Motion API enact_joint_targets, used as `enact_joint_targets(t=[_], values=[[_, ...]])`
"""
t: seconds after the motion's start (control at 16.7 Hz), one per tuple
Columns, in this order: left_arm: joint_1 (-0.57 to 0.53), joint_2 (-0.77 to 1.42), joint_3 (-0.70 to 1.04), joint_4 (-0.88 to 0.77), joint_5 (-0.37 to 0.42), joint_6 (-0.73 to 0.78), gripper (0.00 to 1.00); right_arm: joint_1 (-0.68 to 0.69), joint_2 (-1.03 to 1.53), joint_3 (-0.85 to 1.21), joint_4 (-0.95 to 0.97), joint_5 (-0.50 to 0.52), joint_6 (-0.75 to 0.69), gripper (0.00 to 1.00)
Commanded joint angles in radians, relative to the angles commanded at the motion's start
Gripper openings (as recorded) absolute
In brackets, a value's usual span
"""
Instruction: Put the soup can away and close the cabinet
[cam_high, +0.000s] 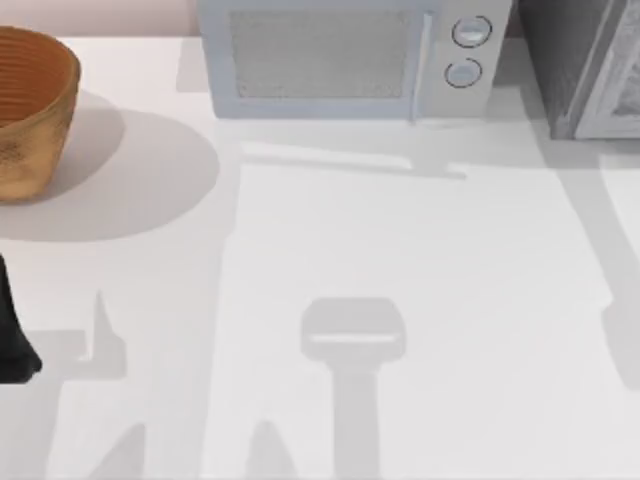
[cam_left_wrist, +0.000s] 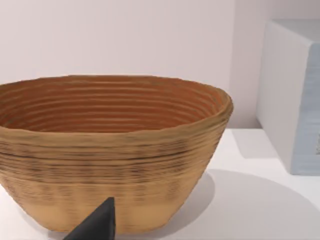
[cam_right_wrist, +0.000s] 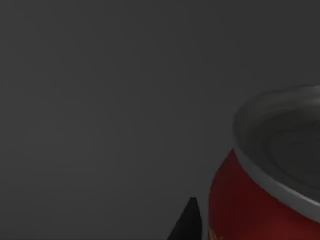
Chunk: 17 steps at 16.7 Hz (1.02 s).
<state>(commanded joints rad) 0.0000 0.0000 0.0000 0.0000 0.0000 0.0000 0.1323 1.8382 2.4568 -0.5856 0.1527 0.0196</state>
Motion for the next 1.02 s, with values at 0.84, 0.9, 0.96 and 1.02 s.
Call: enact_joint_targets(t=[0.84,0.9,0.96,1.02], values=[[0.0,0.0,0.0,0.0,0.0,0.0,1.0,-0.035,0.252,0.314,-0.095,-0.03,-0.002,0.23],[0.0,0.0,0.0,0.0,0.0,0.0,1.0,-0.035,0.252,0.314,-0.095,-0.03,-0.002,0.3],[0.0,0.0,0.0,0.0,0.0,0.0,1.0,-0.035,0.252,0.314,-0.095,-0.03,-0.002,0.38],[0.0,0.0,0.0,0.0,0.0,0.0,1.0,-0.035,0.252,0.314,-0.095,-0.03,-0.002,0.45]])
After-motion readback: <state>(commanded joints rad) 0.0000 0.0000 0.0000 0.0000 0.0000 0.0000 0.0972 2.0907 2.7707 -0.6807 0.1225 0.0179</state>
